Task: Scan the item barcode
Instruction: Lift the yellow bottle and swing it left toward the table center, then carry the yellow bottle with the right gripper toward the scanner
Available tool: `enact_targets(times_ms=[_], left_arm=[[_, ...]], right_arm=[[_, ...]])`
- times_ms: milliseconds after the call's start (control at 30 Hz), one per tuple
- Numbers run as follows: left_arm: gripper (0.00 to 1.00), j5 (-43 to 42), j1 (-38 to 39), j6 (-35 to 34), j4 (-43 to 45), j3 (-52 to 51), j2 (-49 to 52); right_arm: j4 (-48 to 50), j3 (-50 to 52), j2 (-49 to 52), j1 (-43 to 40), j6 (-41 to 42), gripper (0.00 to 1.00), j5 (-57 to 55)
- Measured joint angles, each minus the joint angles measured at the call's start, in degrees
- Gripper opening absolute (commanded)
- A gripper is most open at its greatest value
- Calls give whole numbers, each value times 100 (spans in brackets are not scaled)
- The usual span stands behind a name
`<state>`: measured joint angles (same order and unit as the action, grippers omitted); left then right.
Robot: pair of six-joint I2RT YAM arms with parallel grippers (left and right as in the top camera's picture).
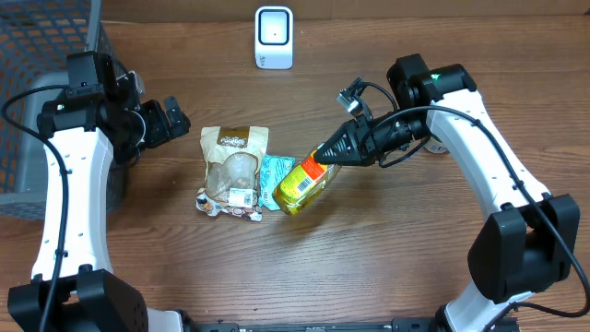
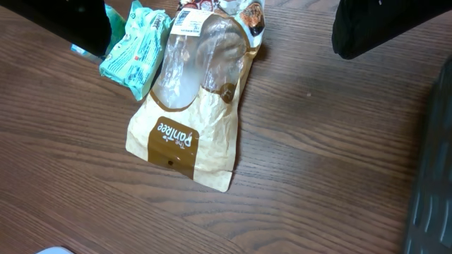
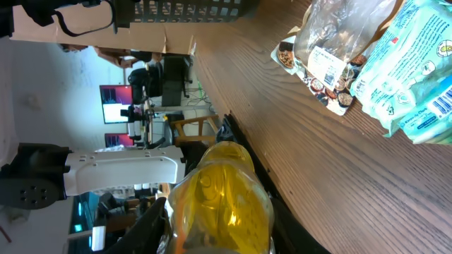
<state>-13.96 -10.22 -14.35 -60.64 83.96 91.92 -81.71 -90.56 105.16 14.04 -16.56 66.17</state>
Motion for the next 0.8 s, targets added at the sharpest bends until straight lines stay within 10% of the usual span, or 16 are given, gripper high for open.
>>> enact_targets(times_ms=[467, 800], left_arm=[[100, 0, 0, 0, 2, 0, 0], [100, 0, 0, 0, 2, 0, 0]], right_arm=[[219, 0, 0, 356, 179, 10, -643], [1731, -11, 0, 1670, 2942, 11, -3952]])
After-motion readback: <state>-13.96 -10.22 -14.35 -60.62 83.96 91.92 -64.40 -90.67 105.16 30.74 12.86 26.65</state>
